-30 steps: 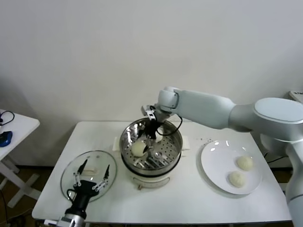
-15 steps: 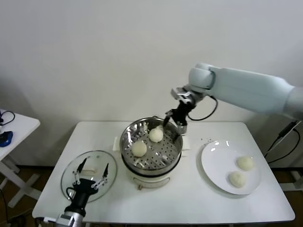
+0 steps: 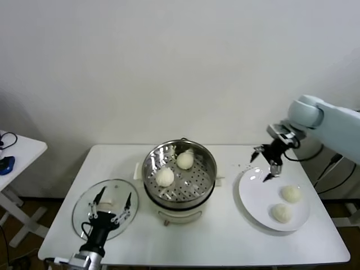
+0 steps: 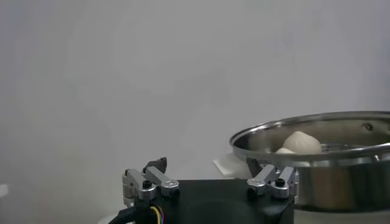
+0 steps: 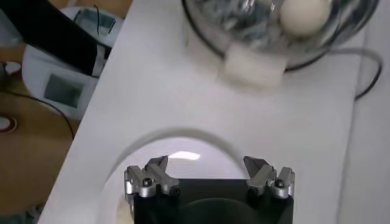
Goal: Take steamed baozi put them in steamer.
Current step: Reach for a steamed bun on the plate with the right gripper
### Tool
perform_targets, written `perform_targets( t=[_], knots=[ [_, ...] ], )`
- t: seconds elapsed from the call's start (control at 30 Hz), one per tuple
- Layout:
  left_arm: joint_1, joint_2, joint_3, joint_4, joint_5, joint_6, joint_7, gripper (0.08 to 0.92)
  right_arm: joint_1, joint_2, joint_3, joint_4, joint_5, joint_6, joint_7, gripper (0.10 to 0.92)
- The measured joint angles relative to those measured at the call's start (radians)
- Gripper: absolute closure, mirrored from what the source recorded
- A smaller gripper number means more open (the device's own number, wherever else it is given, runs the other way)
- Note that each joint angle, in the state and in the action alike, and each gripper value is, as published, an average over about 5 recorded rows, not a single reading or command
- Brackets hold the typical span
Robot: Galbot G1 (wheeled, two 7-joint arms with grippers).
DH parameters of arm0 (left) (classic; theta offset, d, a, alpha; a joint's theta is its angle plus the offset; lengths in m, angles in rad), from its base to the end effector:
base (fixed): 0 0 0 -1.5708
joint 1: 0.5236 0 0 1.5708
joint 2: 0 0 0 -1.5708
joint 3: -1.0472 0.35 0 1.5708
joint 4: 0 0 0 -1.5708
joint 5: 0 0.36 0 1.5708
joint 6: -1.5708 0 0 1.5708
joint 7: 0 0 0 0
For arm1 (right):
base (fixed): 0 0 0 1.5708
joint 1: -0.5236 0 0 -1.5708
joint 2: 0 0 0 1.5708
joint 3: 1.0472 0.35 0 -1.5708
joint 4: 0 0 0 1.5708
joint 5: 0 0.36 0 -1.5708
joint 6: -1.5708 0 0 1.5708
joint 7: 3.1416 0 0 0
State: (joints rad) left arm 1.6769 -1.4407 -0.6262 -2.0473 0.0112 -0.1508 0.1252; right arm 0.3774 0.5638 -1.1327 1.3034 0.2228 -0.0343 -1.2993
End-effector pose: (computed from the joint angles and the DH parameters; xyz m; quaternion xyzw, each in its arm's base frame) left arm 0.1517 0.0565 -0.3321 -0.0599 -0.9943 -0.0881 0.0035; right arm 0.5203 -0.1914 -0.1066 0.6011 -0.5025 0.4904 0.3817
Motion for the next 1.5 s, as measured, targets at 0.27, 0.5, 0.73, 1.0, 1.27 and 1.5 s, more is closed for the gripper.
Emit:
perform_targets(
  t=[0.27, 0.5, 0.73, 1.0, 1.27, 1.5],
  knots=[
    [0.010, -0.016, 0.010, -0.012, 0.011, 0.002, 0.000, 0.177, -0.228, -0.056, 0.161, -0.022, -0.120, 0.008, 0.018, 0.203],
    [0.021, -0.017, 0.007, -0.014, 0.008, -0.003, -0.001, 0.177, -0.336, -0.066, 0.226, -0.045, -0.192, 0.010, 0.046, 0.203],
    [0.036, -0.020, 0.005, -0.013, 0.007, -0.012, -0.001, 0.177, -0.397, -0.057, 0.251, -0.062, -0.234, 0.011, 0.072, 0.203],
    [0.043, -0.020, 0.002, -0.007, 0.002, -0.020, 0.001, 0.177, -0.429, -0.044, 0.268, -0.079, -0.262, 0.012, 0.094, 0.203],
    [0.044, -0.019, -0.002, -0.006, -0.002, -0.023, 0.001, 0.177, -0.444, -0.033, 0.282, -0.096, -0.281, 0.013, 0.103, 0.203],
    [0.040, -0.018, -0.003, -0.001, -0.002, -0.023, 0.000, 0.177, -0.453, -0.027, 0.284, -0.098, -0.283, 0.014, 0.105, 0.243]
  ],
)
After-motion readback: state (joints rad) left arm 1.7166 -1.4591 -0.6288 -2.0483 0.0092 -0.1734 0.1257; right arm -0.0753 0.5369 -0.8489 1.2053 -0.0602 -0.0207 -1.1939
